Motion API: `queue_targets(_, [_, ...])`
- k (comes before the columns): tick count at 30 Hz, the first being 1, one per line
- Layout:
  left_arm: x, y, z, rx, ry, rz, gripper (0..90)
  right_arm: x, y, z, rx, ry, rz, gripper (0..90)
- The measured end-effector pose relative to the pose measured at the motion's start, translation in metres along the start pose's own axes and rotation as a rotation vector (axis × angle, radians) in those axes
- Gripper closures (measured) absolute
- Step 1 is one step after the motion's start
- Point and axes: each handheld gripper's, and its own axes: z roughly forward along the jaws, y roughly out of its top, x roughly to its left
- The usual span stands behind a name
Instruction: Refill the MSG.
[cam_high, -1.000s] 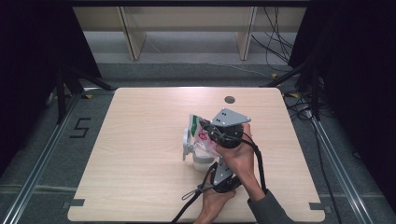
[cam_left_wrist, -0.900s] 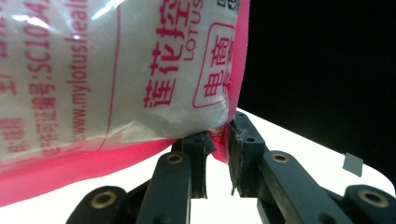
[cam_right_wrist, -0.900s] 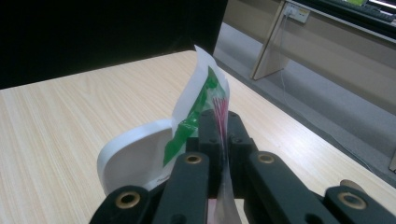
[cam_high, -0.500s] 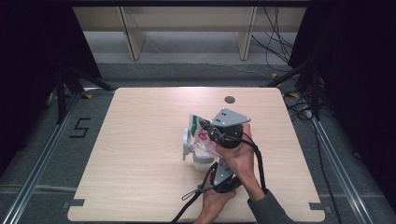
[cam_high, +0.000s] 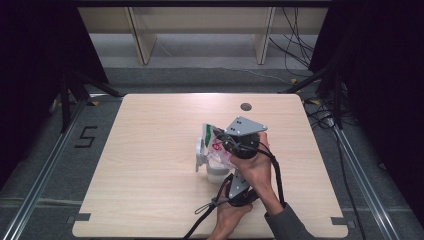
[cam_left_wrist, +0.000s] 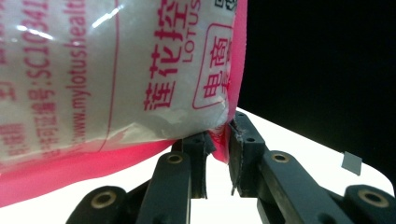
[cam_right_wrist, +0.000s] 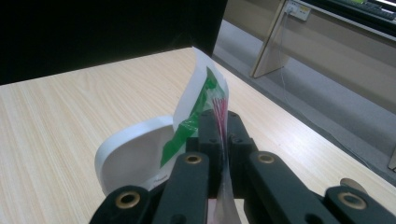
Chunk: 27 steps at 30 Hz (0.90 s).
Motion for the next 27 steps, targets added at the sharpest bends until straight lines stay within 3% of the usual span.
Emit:
queue_targets(3, [0.0005, 0.0000, 0.0001, 0.000, 0.003, 0.002, 77.9, -0.0017, 0.0006, -0.0019, 0.000, 0.020, 0.014, 88.9])
queue_targets(9, [0.0008, 0.0001, 0.0009, -0.004, -0.011, -0.002, 77.9, -0.0016, 0.0010, -0.0024, -0.004, 0.017, 0.014, 88.9])
queue_targets(11, [0.0005, 0.0000, 0.0000, -0.003, 0.003, 0.001, 77.9, -0.0013, 0.0009, -0.0025, -0.004, 0.019, 0.014, 88.9])
queue_targets(27, [0.0001, 0.0000, -0.0002, -0.005, 0.003, 0.001, 77.9, -0.0017, 0.0012, -0.0031, -0.006, 0.017, 0.016, 88.9])
